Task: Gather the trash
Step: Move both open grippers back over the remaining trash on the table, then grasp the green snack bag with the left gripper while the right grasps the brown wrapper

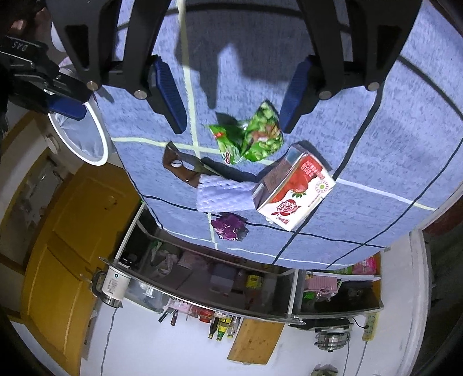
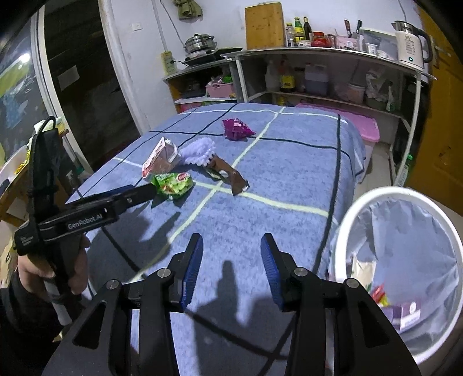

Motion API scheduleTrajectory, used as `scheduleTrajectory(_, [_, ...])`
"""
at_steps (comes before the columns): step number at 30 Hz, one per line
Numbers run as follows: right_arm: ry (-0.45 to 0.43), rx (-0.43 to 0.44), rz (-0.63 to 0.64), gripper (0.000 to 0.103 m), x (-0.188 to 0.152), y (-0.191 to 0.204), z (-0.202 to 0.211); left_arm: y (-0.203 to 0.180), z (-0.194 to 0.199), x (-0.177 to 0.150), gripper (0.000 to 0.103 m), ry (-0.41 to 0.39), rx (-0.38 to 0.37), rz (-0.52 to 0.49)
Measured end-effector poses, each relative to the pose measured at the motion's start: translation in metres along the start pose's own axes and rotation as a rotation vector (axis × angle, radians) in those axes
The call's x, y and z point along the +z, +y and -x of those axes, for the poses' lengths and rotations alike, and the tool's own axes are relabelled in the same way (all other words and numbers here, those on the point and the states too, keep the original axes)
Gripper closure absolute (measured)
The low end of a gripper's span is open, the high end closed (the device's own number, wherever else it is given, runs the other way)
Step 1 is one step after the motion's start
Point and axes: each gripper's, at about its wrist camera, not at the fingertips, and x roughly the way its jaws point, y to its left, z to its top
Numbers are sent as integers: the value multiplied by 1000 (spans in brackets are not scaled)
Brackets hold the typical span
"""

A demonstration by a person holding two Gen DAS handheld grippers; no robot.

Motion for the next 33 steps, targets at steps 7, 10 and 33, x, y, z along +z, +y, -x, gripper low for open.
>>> scheduleTrajectory(7, [17, -3, 35, 52, 23, 1, -30, 5, -23, 7, 34, 33, 17, 30])
scheduleTrajectory(10, [25, -3, 50, 52, 34, 1, -43, 7, -28, 6, 34, 45, 21, 38])
scheduleTrajectory(33, [140, 0, 110, 87, 68, 3, -122, 10, -35, -1, 69, 78, -2, 17])
